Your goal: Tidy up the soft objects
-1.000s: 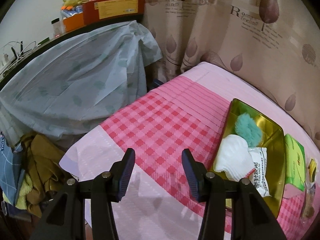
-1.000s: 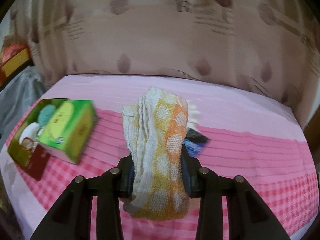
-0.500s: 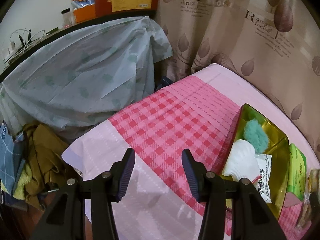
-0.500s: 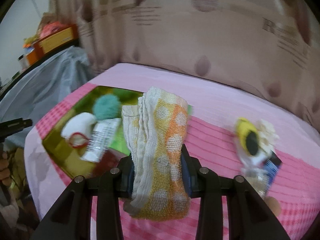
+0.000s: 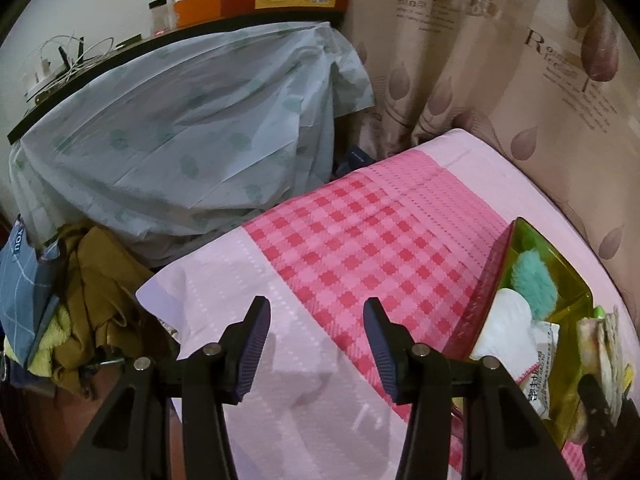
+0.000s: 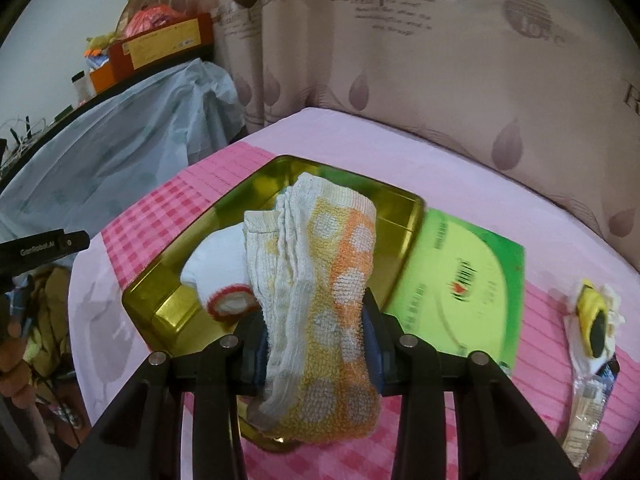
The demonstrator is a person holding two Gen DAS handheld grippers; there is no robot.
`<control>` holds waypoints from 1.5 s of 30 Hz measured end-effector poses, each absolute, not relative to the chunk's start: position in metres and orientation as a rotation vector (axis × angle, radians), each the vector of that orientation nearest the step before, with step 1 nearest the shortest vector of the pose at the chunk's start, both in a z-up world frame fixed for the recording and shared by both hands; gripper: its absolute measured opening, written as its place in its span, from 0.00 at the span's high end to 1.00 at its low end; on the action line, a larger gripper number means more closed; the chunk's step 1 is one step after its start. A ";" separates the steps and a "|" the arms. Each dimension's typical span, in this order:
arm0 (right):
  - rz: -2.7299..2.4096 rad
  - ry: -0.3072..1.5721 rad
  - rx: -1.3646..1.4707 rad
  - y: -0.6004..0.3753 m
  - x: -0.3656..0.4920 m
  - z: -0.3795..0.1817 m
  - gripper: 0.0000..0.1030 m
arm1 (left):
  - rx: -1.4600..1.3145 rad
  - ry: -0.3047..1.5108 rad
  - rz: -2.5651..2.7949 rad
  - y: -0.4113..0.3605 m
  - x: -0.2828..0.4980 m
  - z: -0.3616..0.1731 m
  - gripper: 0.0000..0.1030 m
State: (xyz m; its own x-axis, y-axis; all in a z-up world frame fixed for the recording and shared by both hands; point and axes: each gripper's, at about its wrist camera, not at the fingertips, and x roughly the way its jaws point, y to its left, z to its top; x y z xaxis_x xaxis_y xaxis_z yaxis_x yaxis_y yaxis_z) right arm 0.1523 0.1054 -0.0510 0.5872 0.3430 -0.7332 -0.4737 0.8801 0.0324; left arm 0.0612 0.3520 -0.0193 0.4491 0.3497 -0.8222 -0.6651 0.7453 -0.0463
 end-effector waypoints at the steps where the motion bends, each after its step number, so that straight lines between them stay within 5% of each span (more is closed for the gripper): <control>1: 0.481 0.815 -0.181 0.110 0.153 -0.052 0.66 | -0.395 0.907 0.649 0.353 0.061 -0.020 0.52; 12: 0.480 0.854 -0.197 0.123 0.164 -0.067 0.58 | -0.396 0.910 0.649 0.354 0.061 -0.021 0.52; 19: 0.502 0.819 -0.178 0.121 0.159 -0.061 0.37 | -0.377 0.905 0.639 0.351 0.062 -0.020 0.52; 45: 0.248 0.740 -0.086 -0.063 0.095 -0.035 0.33 | -0.284 0.868 0.568 0.326 0.066 -0.008 0.52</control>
State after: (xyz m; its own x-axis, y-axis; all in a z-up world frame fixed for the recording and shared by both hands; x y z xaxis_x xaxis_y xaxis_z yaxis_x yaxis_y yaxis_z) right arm 0.0955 -0.0633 -0.0346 0.7106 0.1927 -0.6767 -0.2529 0.9674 0.0100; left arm 0.0662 0.3258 -0.0083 0.5120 0.3531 -0.7831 -0.5765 0.8170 -0.0085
